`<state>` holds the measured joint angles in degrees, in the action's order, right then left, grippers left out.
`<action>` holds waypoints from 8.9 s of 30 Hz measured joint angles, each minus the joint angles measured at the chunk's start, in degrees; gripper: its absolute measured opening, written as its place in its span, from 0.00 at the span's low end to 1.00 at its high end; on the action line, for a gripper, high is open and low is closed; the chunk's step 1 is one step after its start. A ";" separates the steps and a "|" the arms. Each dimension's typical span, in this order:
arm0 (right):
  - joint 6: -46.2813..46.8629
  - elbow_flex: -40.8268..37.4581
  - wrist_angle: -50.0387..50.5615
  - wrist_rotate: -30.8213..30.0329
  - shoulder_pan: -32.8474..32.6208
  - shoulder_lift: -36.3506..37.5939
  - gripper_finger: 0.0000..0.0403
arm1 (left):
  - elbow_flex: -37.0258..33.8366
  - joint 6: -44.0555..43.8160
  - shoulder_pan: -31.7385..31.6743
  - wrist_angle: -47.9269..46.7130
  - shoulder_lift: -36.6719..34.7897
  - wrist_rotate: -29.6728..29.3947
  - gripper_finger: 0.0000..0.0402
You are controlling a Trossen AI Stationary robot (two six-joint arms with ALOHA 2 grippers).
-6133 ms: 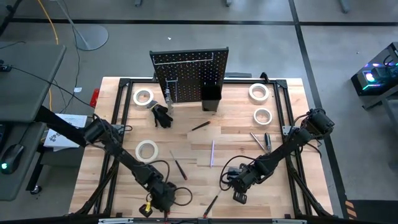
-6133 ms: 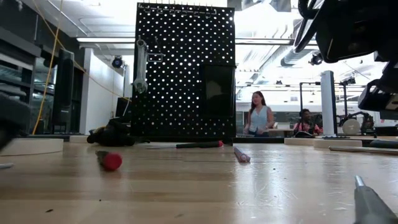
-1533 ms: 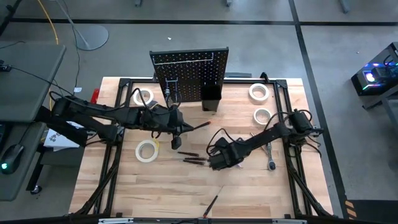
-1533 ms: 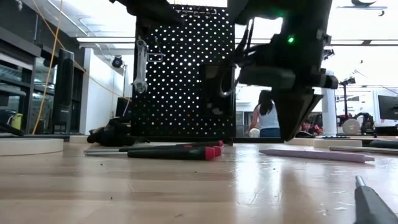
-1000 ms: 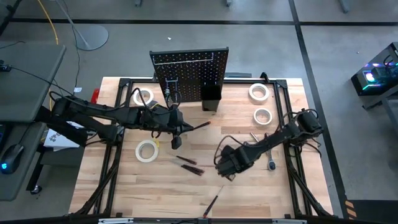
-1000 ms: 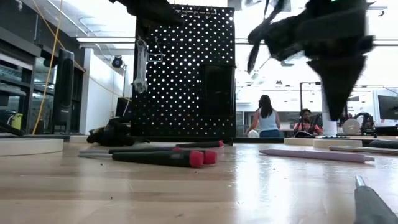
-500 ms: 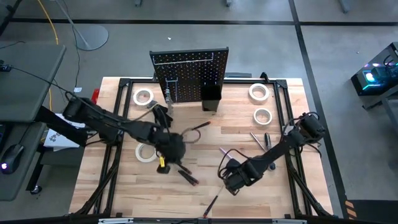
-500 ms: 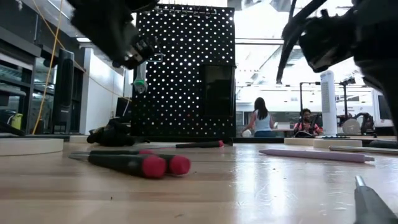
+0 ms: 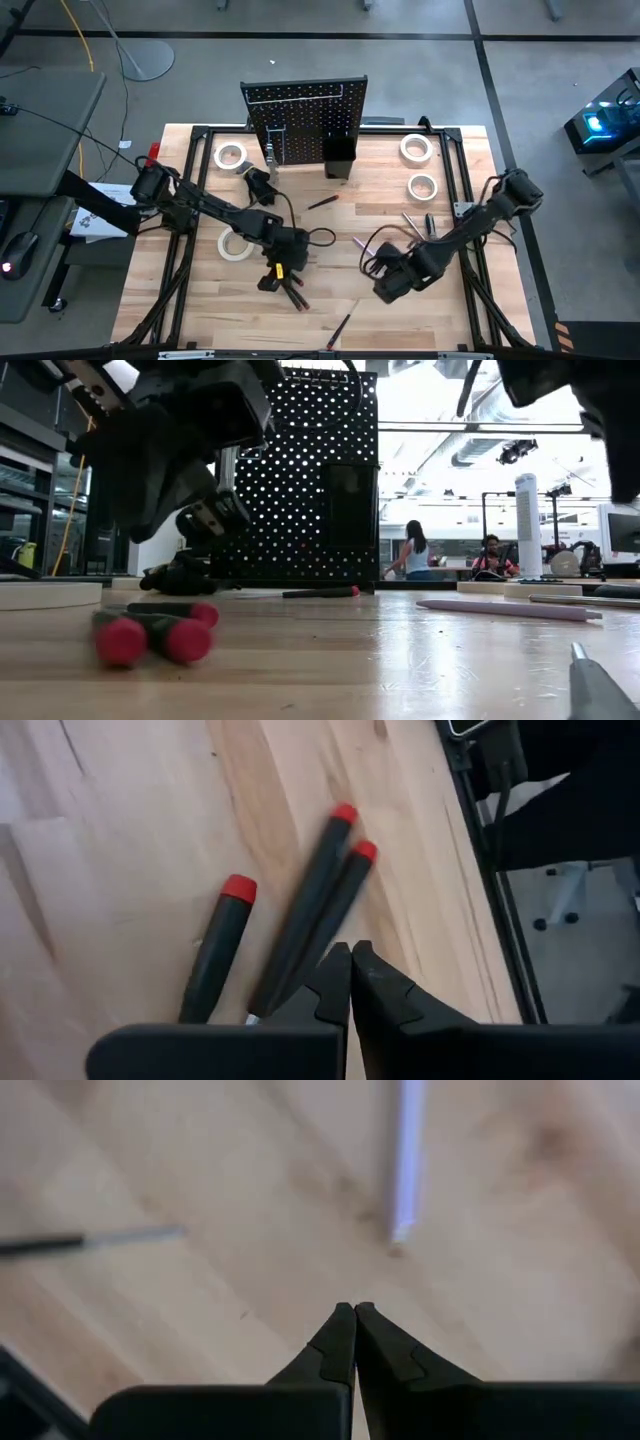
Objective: Hang tools onto peg board
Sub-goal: Put the purple pen into the black bin on the peg board
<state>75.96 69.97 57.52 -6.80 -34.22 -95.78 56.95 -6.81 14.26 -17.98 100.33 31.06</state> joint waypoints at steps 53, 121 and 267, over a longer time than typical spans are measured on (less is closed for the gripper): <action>6.06 -31.92 -40.69 1.73 6.05 6.20 0.00 | 22.82 27.04 -12.41 13.43 14.29 -30.17 0.00; 0.68 -31.79 -41.38 5.13 6.12 2.61 0.00 | 24.34 26.71 -6.83 6.67 26.67 -25.69 0.28; -45.59 -16.47 -25.67 6.83 15.00 -1.03 0.00 | 24.09 14.40 -6.23 -1.49 20.50 -27.41 0.34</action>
<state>30.37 53.49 31.86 0.03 -19.21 -96.81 81.03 7.60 8.03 -19.46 120.84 3.65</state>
